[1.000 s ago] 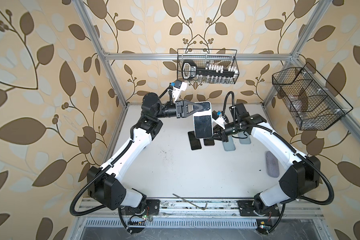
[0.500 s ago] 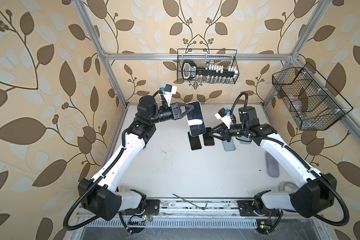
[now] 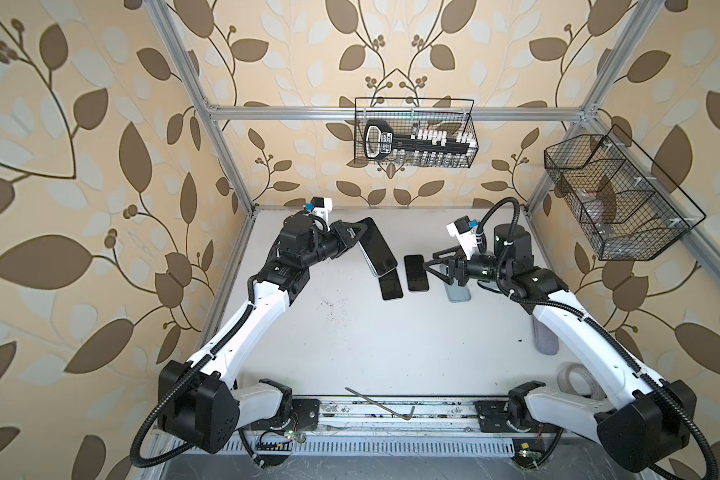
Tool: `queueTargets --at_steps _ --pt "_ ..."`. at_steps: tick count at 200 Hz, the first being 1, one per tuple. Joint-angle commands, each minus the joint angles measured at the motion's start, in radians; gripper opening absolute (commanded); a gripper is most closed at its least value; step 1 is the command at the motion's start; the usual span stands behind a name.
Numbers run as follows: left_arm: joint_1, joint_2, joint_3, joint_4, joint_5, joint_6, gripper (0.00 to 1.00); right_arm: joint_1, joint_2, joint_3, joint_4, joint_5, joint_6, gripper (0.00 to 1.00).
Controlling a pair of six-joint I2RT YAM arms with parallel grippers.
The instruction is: Take the phone out of the phone case
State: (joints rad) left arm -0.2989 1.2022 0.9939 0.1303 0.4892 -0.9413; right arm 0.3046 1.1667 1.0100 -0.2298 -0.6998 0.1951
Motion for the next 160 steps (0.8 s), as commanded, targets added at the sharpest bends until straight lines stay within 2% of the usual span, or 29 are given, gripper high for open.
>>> queueTargets --at_steps 1,30,32,36,63,86,123,160 --pt "0.015 -0.099 -0.046 0.154 -0.133 -0.144 0.0 -0.003 -0.032 -0.055 0.122 0.029 0.141 0.77" --pt "0.015 -0.144 -0.11 0.186 -0.185 -0.232 0.0 -0.002 -0.039 -0.112 0.212 0.066 0.275 0.89" --pt "0.015 -0.147 -0.116 0.192 -0.19 -0.241 0.0 -0.002 -0.039 -0.117 0.221 0.069 0.285 0.97" --pt "0.015 -0.151 -0.131 0.209 -0.196 -0.26 0.0 -0.002 -0.039 -0.128 0.238 0.07 0.306 1.0" --pt "0.015 -0.162 -0.236 0.35 -0.234 -0.386 0.0 -0.002 -0.029 -0.219 0.398 0.067 0.484 1.0" --pt "0.015 -0.13 -0.289 0.467 -0.218 -0.48 0.0 0.006 -0.023 -0.303 0.587 0.038 0.631 1.0" --pt "0.005 -0.09 -0.331 0.596 -0.215 -0.553 0.0 0.067 -0.022 -0.322 0.605 0.081 0.651 1.0" --pt "-0.026 -0.081 -0.319 0.601 -0.222 -0.548 0.0 0.123 0.014 -0.335 0.688 0.09 0.686 0.99"
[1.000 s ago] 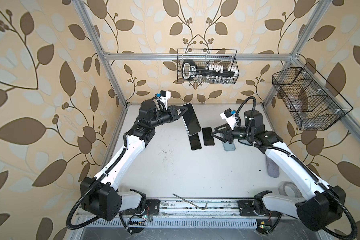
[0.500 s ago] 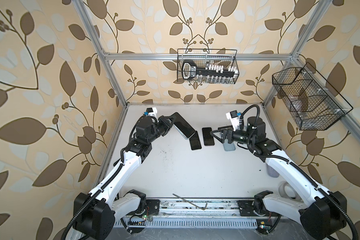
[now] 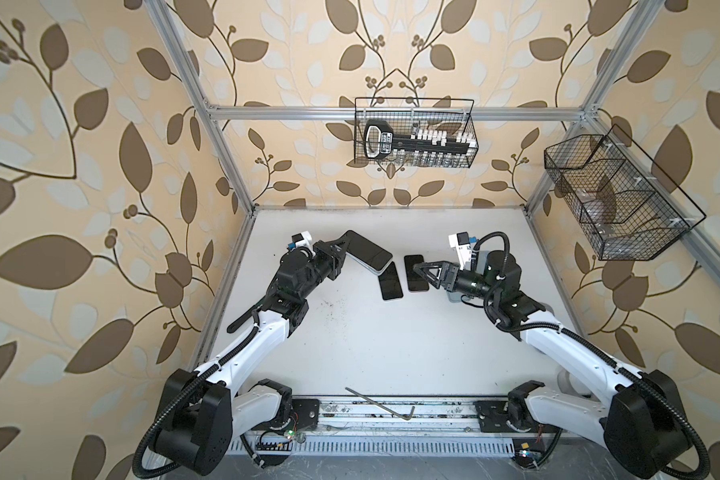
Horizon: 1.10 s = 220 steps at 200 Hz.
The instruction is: Take the phone out of the phone case
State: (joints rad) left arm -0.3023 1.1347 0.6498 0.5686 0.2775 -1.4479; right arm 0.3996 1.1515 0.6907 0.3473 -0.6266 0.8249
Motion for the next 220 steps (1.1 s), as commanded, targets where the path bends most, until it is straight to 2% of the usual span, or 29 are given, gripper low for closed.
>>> queueTargets --at_steps 1,65,220 --pt "-0.023 -0.013 0.025 0.163 -0.01 -0.042 0.0 0.028 0.032 -0.015 0.112 0.016 0.058 0.99" --pt "-0.053 -0.006 0.036 0.193 -0.008 -0.05 0.0 0.07 0.116 -0.004 0.221 0.005 0.118 0.97" --pt "-0.078 0.041 0.056 0.276 0.019 -0.088 0.0 0.076 0.201 -0.001 0.305 -0.003 0.171 0.96"
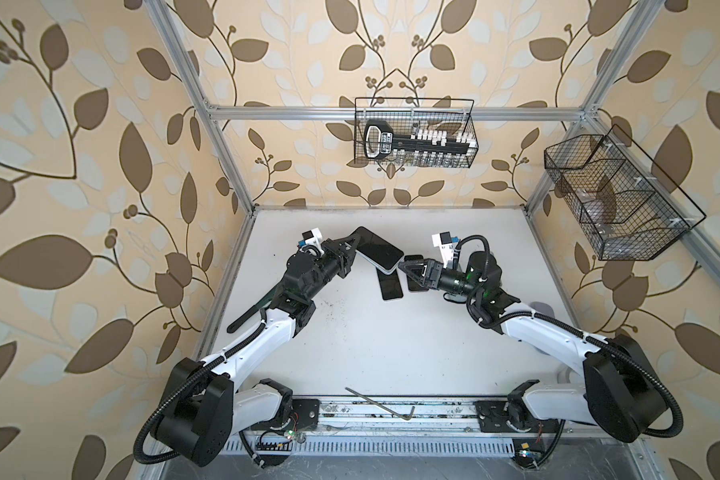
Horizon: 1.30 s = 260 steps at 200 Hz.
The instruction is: Take the phone out of the phone case
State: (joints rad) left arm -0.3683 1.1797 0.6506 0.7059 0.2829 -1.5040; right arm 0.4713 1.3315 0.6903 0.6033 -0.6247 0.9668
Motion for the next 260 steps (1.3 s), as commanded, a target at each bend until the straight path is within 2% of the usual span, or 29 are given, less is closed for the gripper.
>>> queueTargets --at_steps 1,63,178,210,260 --pt "-0.012 -0.003 0.055 0.14 0.013 -0.031 0.0 0.003 0.021 0.0 0.05 -0.005 0.029 0.96" --pt "-0.02 -0.002 0.064 0.148 0.033 -0.023 0.0 0.003 0.046 0.003 0.095 -0.011 0.062 0.96" --pt "-0.066 0.043 0.122 0.176 0.099 0.03 0.0 -0.034 0.095 -0.014 0.284 -0.03 0.229 0.9" --pt "-0.076 0.055 0.132 0.174 0.103 0.044 0.0 -0.06 0.091 -0.033 0.351 -0.042 0.287 0.81" --pt "-0.077 0.091 0.142 0.185 0.091 0.057 0.0 -0.043 0.071 -0.048 0.351 -0.053 0.294 0.69"
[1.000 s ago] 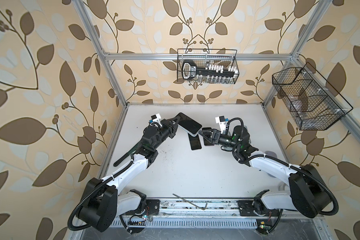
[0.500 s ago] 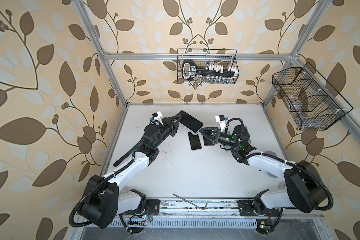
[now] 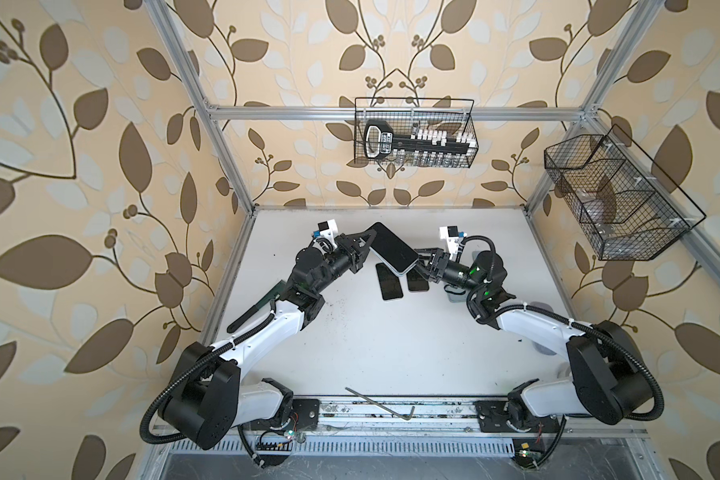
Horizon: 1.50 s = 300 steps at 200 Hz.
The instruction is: Take the phone out of the phone case
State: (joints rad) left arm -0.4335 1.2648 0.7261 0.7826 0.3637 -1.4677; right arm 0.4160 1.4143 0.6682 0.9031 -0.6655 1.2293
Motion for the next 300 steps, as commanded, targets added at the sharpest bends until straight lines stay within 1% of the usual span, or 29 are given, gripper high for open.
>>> queueTargets --at_steps 1,43,69,81,92,113,136,169,203,256,270,281,292,300 --pt "-0.011 0.007 0.067 0.108 0.009 0.022 0.0 0.013 -0.014 -0.026 0.051 -0.013 0.033 0.69" --pt "-0.011 0.052 0.105 0.104 0.0 0.056 0.0 0.018 -0.041 -0.058 0.053 -0.02 0.045 0.64" --pt "-0.011 0.083 0.123 0.125 0.006 0.052 0.0 0.012 -0.063 -0.068 0.053 -0.026 0.053 0.61" --pt "-0.011 0.096 0.125 0.139 0.008 0.046 0.0 0.008 -0.071 -0.069 0.055 -0.027 0.057 0.55" --pt "-0.01 0.107 0.124 0.152 0.011 0.042 0.0 0.004 -0.079 -0.07 0.058 -0.031 0.063 0.43" --pt "-0.011 0.124 0.117 0.177 0.015 0.026 0.0 -0.004 -0.085 -0.066 0.059 -0.031 0.071 0.39" --pt "-0.01 0.135 0.104 0.205 0.018 0.013 0.0 -0.01 -0.086 -0.067 0.07 -0.028 0.081 0.36" --pt "-0.011 0.133 0.089 0.196 0.02 0.02 0.0 -0.024 -0.077 -0.068 0.112 -0.029 0.113 0.33" --pt "-0.011 0.13 0.075 0.186 0.02 0.025 0.0 -0.032 -0.055 -0.067 0.188 -0.029 0.159 0.29" --pt "-0.011 0.137 0.064 0.181 0.021 0.021 0.0 -0.029 0.011 -0.052 0.321 -0.039 0.244 0.27" --pt "-0.011 0.141 0.064 0.182 0.024 0.021 0.0 -0.027 0.022 -0.048 0.338 -0.042 0.251 0.25" --pt "-0.011 0.143 0.065 0.184 0.024 0.02 0.0 -0.025 0.026 -0.046 0.347 -0.043 0.252 0.2" --pt "-0.011 0.145 0.062 0.185 0.023 0.02 0.0 -0.023 0.028 -0.044 0.349 -0.046 0.252 0.13" --pt "-0.011 0.145 0.061 0.184 0.023 0.02 0.01 -0.022 0.026 -0.044 0.349 -0.048 0.252 0.11"
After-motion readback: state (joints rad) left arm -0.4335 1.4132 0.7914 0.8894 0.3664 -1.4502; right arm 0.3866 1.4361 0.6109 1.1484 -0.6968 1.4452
